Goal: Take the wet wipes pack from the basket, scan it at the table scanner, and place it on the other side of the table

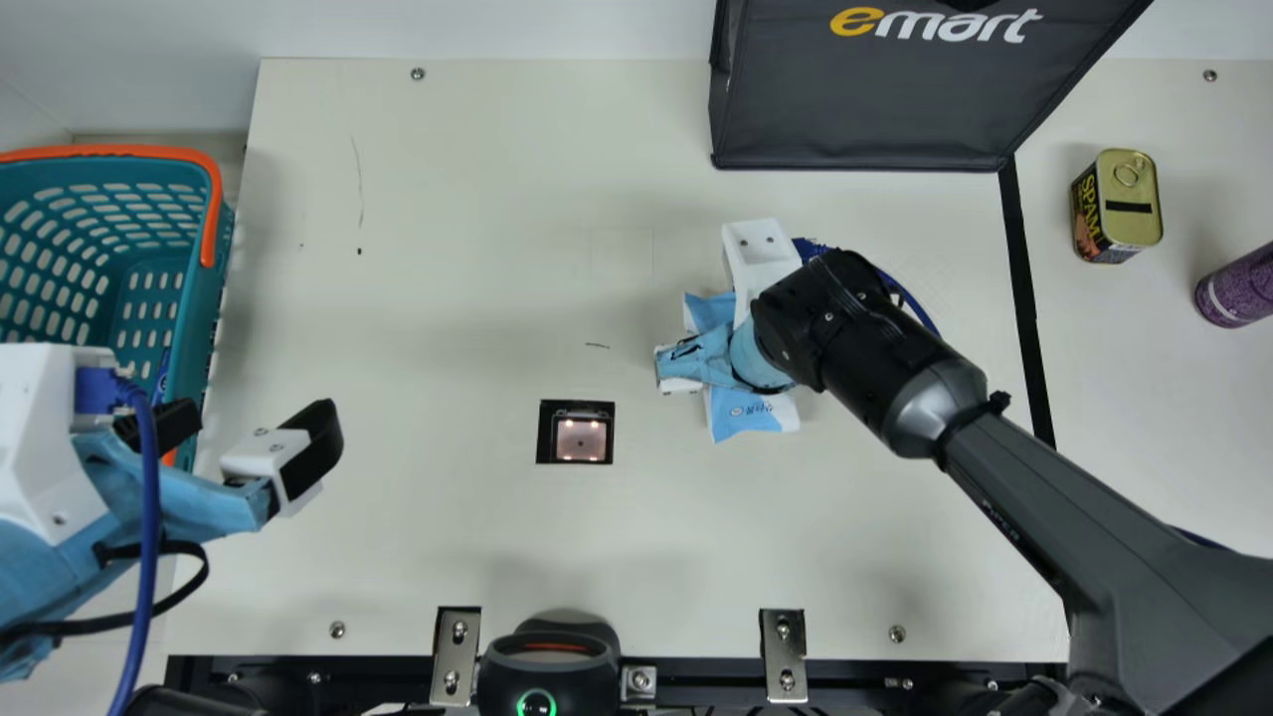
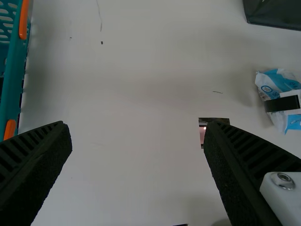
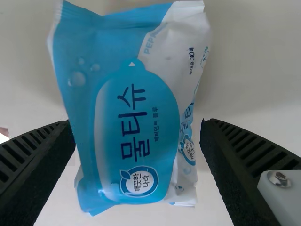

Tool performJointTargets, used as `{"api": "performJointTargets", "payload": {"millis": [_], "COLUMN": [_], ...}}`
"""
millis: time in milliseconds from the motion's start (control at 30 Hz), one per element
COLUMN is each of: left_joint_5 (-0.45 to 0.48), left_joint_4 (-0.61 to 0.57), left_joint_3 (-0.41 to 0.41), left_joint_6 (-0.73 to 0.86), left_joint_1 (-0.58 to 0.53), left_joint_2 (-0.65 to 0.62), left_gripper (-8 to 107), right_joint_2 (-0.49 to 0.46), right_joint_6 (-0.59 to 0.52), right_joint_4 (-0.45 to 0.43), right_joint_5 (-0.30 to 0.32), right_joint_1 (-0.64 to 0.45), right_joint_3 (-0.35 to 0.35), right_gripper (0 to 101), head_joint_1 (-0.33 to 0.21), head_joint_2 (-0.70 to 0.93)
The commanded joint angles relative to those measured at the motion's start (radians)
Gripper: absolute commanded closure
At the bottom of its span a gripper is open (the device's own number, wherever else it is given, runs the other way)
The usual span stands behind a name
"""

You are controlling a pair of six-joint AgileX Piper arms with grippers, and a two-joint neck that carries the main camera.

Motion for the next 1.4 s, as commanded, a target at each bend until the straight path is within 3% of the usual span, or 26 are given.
{"api": "performJointTargets", "payload": {"millis": [0, 267, 733, 1367], "left_joint_5": [0.0, 0.0, 0.0, 0.0], "left_joint_4": [0.0, 0.0, 0.0, 0.0], "left_joint_3": [0.0, 0.0, 0.0, 0.0], "left_joint_6": [0.0, 0.0, 0.0, 0.0], "left_joint_1": [0.0, 0.0, 0.0, 0.0], "left_joint_2": [0.0, 0.0, 0.0, 0.0], "left_gripper": [9, 9, 9, 9], "right_joint_2": [0.005, 0.023, 0.024, -0.056], "right_joint_6": [0.002, 0.007, 0.032, 0.057], "right_joint_4": [0.0, 0.002, -0.016, -0.076], "right_joint_5": [-0.004, -0.013, 0.01, 0.081], "right_joint_1": [0.0, -0.001, 0.004, 0.018], "right_joint_3": [0.004, 0.015, 0.015, -0.023], "right_gripper": [6, 6, 100, 101], "head_joint_1": [-0.03, -0.03, -0.03, -0.03], "head_joint_2": [0.0, 0.0, 0.0, 0.0]}}
